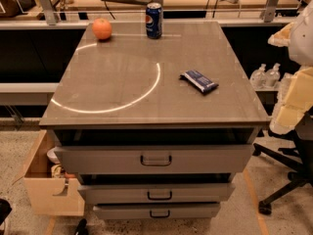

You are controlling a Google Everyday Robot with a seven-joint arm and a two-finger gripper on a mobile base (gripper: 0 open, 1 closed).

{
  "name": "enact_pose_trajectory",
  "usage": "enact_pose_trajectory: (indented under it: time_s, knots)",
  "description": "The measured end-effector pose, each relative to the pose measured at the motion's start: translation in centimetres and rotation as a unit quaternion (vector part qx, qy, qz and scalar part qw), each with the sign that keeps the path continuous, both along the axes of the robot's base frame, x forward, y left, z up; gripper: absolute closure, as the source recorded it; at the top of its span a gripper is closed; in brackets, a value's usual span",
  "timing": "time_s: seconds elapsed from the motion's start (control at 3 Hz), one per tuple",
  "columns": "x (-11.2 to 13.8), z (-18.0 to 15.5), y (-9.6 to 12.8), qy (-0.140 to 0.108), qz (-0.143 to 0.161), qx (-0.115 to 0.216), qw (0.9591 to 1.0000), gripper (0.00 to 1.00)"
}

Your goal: Pick rxbar blueberry

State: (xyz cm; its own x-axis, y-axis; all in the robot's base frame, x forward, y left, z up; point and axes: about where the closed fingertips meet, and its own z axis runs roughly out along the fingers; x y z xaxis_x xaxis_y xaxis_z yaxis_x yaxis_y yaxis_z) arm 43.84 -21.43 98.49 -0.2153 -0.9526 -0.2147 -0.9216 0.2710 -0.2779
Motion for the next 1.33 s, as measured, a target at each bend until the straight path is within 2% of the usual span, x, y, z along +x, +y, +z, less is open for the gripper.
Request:
enact_pose_trajectory:
  time_s: [0.33, 0.67, 1.0, 1.33]
  knots:
    - [0.0, 0.0, 0.0, 0.0, 0.0, 0.0, 1.0, 0.0]
    - [0.5, 0.3, 0.1, -0.011, -0.005, 0.002, 0.9999, 0.0]
    - [3.7, 0.3, 0.4, -0.046, -0.032, 0.021, 0.9982, 0.0]
    - [7.3, -0.7, 0.7, -0.084, -0.081, 0.075, 0.9903, 0.0]
